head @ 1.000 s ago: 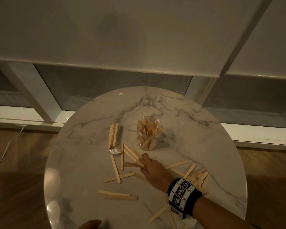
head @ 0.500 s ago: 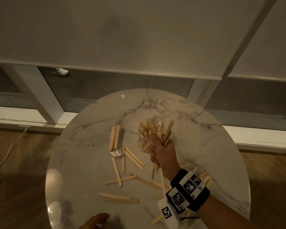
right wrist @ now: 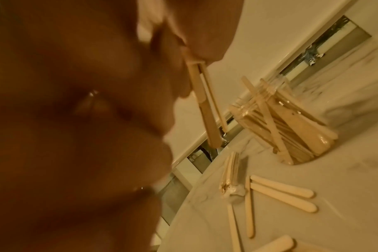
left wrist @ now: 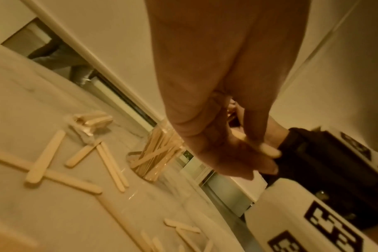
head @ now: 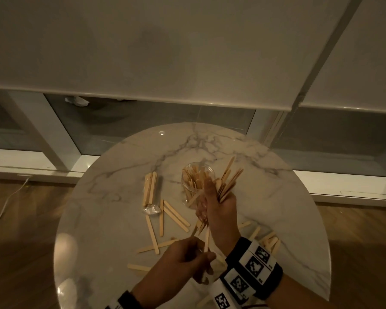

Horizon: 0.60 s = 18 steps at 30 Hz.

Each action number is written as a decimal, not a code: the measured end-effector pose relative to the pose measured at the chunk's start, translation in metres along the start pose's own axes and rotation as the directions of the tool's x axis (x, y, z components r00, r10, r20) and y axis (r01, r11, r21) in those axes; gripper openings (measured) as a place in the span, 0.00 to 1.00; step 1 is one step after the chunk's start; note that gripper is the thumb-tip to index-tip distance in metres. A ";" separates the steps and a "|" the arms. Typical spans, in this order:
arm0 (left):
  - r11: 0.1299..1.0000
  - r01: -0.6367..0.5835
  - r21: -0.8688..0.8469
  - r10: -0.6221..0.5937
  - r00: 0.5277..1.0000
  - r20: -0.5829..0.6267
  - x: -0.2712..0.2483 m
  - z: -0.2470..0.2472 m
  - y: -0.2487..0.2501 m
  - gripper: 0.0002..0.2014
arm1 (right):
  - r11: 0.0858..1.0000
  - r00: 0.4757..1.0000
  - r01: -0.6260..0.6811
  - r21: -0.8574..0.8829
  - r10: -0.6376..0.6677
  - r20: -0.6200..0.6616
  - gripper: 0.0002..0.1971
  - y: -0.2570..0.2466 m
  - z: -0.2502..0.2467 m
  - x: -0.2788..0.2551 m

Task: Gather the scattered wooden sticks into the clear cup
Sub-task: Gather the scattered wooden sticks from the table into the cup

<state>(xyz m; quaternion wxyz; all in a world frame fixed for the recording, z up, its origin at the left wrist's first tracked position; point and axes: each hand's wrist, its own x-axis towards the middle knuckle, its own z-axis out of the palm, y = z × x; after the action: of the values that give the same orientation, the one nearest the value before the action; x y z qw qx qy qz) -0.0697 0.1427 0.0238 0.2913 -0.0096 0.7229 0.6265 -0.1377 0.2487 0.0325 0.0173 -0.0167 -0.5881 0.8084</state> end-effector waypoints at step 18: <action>0.828 -0.241 0.506 0.478 0.774 -0.415 0.015 -0.004 -0.014 0.09 | 0.971 0.977 -0.201 -0.127 0.189 -0.095 0.22 0.030 -0.006 -0.011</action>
<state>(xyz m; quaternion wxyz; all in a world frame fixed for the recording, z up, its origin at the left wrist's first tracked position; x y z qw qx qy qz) -0.0781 0.1416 0.0053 -0.0510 0.0254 0.8802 0.4712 -0.1267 0.2446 0.0021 -0.0394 -0.1086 -0.6363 0.7628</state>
